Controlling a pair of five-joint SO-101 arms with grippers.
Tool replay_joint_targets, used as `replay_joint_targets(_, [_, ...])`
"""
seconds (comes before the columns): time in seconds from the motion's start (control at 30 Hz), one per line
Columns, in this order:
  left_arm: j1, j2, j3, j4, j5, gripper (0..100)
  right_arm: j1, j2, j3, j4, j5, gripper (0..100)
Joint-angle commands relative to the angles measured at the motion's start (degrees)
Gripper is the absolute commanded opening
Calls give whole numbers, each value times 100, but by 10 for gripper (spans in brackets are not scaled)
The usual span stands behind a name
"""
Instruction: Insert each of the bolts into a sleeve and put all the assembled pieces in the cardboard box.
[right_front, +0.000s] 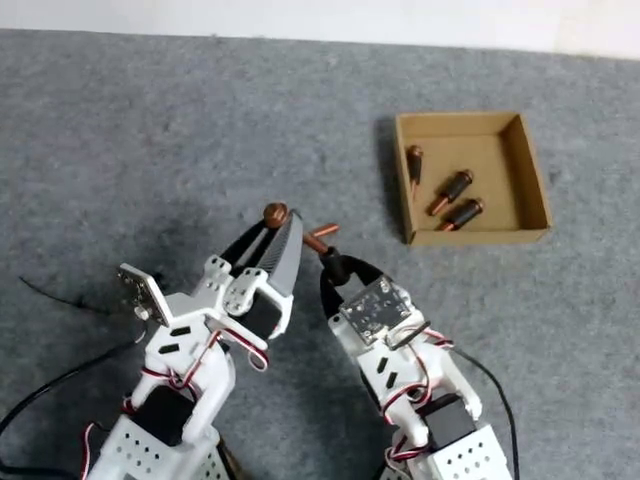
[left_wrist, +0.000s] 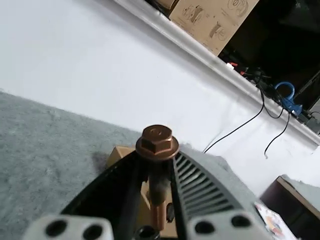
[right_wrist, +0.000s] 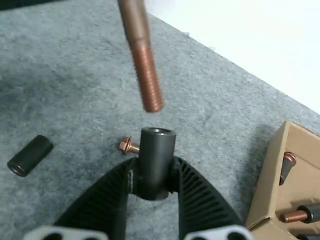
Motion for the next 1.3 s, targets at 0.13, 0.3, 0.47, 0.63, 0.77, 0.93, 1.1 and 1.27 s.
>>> replay_joint_targets(0.13, [101, -31, 110, 299, 9, 5, -48, -4, 620, -277, 44, 5])
replay_joint_targets(0.3, [101, -31, 110, 290, 9, 5, -66, -4, 620, -277, 53, 5])
replay_joint_targets(0.47, [92, -31, 110, 308, 18, 5, -426, -4, 620, -251, 273, 5])
replay_joint_targets(0.63, [101, -31, 110, 536, 18, 5, -418, -4, 620, -268, 308, 5])
replay_joint_targets(0.77, [110, -31, 110, 782, 18, 5, -418, -4, 620, -268, 299, 5])
replay_joint_targets(0.93, [110, -31, 110, 791, 18, 5, -418, -4, 620, -268, 308, 5])
replay_joint_targets(1.1, [198, -4, 110, 958, 149, 5, -418, -4, 620, -268, 308, 5])
replay_joint_targets(1.27, [567, -31, 110, 1451, 299, 7, -409, -4, 620, -268, 308, 5])
